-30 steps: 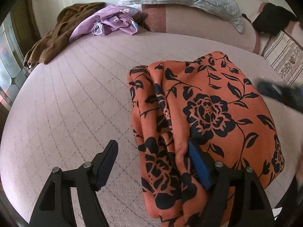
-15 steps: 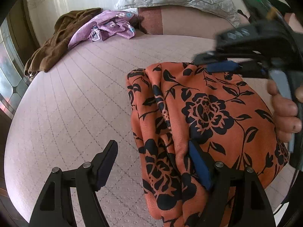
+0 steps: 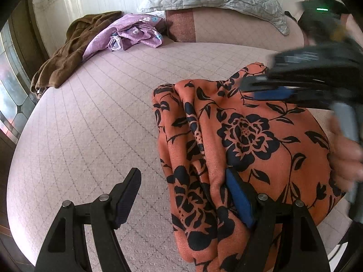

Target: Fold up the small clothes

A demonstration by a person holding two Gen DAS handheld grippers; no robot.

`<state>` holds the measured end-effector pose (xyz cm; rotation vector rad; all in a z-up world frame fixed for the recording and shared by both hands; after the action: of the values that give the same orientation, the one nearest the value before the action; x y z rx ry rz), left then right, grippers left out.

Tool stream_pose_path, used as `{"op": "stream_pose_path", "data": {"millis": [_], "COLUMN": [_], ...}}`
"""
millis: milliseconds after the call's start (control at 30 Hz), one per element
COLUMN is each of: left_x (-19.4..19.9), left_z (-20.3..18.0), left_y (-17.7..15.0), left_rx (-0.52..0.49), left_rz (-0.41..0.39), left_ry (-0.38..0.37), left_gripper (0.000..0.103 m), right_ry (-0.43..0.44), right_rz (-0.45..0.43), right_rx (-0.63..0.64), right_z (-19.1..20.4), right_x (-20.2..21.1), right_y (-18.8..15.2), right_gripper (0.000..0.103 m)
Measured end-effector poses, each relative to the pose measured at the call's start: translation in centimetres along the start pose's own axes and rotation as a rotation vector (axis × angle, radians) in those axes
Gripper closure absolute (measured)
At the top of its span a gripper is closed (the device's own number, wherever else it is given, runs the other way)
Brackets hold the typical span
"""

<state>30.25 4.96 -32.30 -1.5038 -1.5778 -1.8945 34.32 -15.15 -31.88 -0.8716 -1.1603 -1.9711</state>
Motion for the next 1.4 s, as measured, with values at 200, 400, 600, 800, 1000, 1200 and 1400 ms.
{"op": "stream_pose_path", "data": {"millis": [200,400,600,800,1000,1200,1400], "left_x": [0.2,0.4,0.3,0.3,0.1,0.1,0.5], "left_z": [-0.1,-0.2,-0.3,-0.8,-1.1,-1.2,-1.6], "left_y": [-0.2,-0.4,-0.5,-0.6,-0.6,-0.6,-0.6], "left_rx": [0.009,0.008,0.007,0.005,0.002,-0.011,-0.036], "left_rz": [-0.004,-0.008,-0.018,-0.023,-0.024,-0.024,-0.027], "left_ry": [0.003,0.028,0.067,0.097,0.136,0.147,0.166], "left_gripper": [0.025,0.020,0.018,0.018,0.015,0.014,0.014], "right_ry": [-0.060,-0.203,-0.184,-0.141,-0.135,-0.101,-0.084], "right_rz": [-0.093,0.003,-0.025,-0.041,-0.058,-0.055,-0.037], "right_rx": [0.072,0.150,0.163,0.179,0.192,0.196,0.202], "right_z": [-2.0,-4.8,-5.5,-6.2,-5.9,-6.2,-6.2], "right_x": [7.6,8.0,6.9,6.9,6.9,6.9,7.0], "right_y": [-4.2,-9.5,-10.0,-10.0,-10.3,-10.3,-10.1], "right_gripper": [0.069,0.070,0.070,0.070,0.070,0.069,0.069]}}
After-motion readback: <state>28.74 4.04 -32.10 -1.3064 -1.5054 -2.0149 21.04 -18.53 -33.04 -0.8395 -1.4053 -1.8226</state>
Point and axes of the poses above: each gripper's, at about its wrist camera, not at the fingertips, and x roughly against the way its jaws point, z to its left, y to its top, the point moved 3 cm from there along -x, roughly the way its jaws point, and after that the axes turned 13 degrees about -y, right-handed, at the moved point
